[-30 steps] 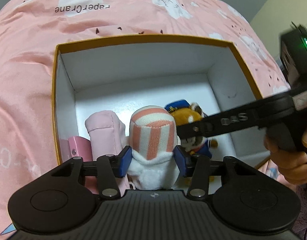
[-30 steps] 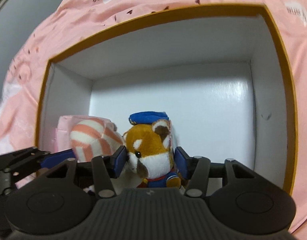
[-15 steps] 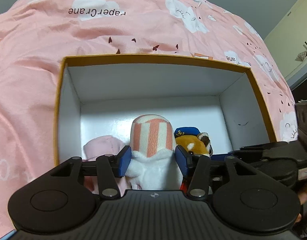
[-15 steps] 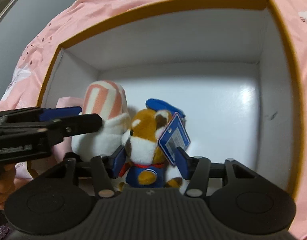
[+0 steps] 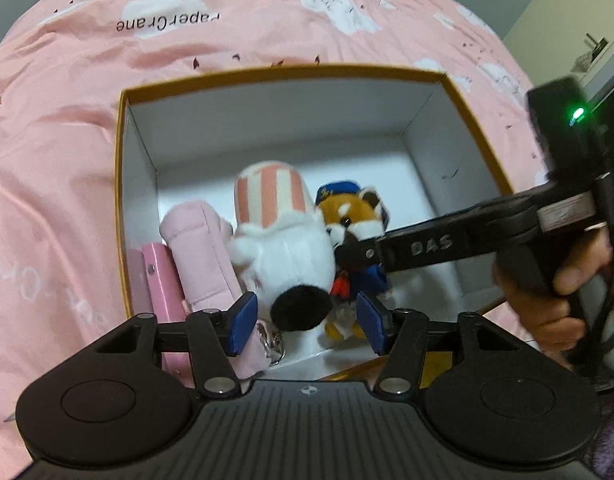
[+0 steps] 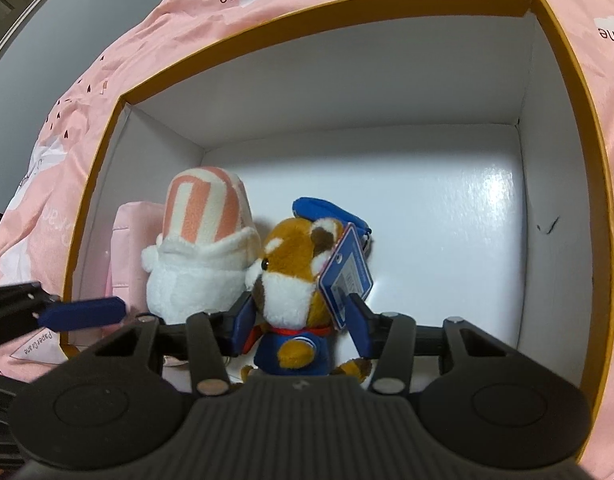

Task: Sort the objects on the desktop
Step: 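Lower and release raccoon plush with right tool while left tool releases white plush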

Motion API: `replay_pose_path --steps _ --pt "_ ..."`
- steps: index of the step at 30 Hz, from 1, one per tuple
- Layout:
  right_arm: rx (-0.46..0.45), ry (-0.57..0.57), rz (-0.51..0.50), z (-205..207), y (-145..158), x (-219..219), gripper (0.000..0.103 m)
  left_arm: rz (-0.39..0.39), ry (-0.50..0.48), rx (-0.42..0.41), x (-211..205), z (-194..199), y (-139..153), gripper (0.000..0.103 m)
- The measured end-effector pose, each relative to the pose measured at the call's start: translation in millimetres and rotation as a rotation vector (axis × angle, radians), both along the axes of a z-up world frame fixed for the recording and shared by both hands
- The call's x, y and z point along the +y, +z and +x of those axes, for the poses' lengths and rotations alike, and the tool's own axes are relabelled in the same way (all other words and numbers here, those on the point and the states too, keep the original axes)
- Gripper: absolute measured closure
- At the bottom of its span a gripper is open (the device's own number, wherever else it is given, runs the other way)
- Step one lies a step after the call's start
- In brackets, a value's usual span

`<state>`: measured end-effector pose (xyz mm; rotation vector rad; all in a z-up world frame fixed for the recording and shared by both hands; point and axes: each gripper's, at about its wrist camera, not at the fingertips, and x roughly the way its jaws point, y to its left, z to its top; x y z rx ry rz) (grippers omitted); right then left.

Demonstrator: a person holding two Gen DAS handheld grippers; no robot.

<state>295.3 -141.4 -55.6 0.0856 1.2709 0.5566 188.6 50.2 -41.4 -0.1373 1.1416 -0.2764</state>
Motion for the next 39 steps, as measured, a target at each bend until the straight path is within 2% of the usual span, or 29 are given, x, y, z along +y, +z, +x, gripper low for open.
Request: replay_pose_path --steps 3,4,6,8,11,15,19,22,26,35,39 --pt "0.002 -0.001 0.006 -0.5 -0.1 -1.8 0.053 -0.006 0.004 0.014 -1.4 1.4 -10.0 0.053" --pt "0.001 -0.001 0.008 -0.3 -0.4 -1.2 0.053 -0.003 0.005 0.011 -1.7 1.5 -12.3 0.064" --pt "-0.002 0.002 0.008 -0.3 -0.1 -0.7 0.054 0.001 0.017 0.002 -0.7 1.9 -15.9 0.072" --pt "-0.006 0.008 0.004 -1.2 1.6 -0.6 0.057 -0.018 0.016 -0.001 1.9 1.0 -16.0 0.085" --pt "-0.01 0.017 0.002 -1.9 7.6 -3.2 0.062 -0.014 0.012 -0.02 4.4 -3.8 -7.4 0.092" --pt "-0.016 0.027 -0.013 -1.1 14.4 -4.5 0.063 -0.045 0.002 -0.015 8.7 -5.6 5.5 0.094" --pt "0.029 0.034 -0.016 -3.3 16.5 -1.5 0.063 -0.019 -0.025 -0.011 6.1 -10.5 12.6 0.094" --pt "0.058 0.018 -0.036 -2.1 14.3 2.3 0.065 -0.024 -0.022 0.003 5.9 -8.1 7.9 0.094" --pt "0.14 -0.019 -0.019 3.1 4.0 6.2 0.07 -0.028 -0.029 0.016 3.3 -5.1 0.2 0.094" --pt "0.13 -0.021 -0.027 -3.7 -1.6 9.9 0.07 -0.021 -0.026 0.025 2.3 -7.7 -3.3 0.093" --pt "0.109 -0.002 -0.033 -5.9 2.1 11.2 0.065 -0.02 -0.02 0.023 3.2 -7.6 -1.3 0.091"
